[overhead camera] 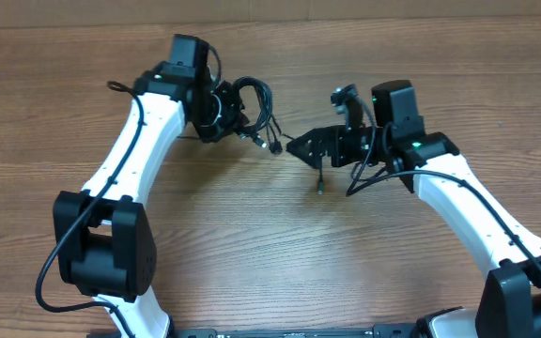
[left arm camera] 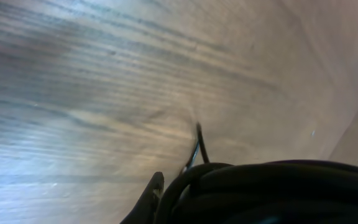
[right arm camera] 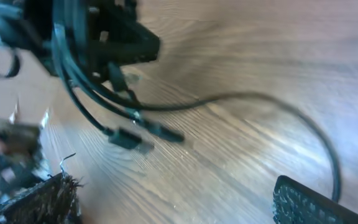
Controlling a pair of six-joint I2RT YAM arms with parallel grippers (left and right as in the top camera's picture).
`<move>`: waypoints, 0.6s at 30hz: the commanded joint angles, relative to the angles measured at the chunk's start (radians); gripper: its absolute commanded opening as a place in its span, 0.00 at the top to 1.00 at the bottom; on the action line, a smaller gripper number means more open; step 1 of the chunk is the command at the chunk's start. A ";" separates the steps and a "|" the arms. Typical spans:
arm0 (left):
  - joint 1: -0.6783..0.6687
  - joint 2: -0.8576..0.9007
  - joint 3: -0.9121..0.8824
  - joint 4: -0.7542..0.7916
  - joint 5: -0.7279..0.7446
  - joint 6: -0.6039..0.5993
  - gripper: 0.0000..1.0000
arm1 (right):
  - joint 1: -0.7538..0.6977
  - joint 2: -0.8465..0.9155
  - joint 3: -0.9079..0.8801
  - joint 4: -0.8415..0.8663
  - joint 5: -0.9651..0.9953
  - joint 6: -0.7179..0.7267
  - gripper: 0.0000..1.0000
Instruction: Untangle cables
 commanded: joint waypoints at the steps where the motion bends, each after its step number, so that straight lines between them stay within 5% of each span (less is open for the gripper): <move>1: -0.004 -0.036 0.025 -0.027 0.073 0.130 0.96 | 0.036 -0.023 0.014 0.048 -0.059 -0.105 0.00; 6: -0.012 -0.036 0.025 -0.032 0.100 0.148 0.96 | 0.096 -0.010 0.014 0.126 -0.001 -0.129 0.01; 18: -0.011 -0.036 0.025 -0.024 0.126 0.137 0.95 | 0.132 0.023 0.014 0.104 0.043 -0.133 0.54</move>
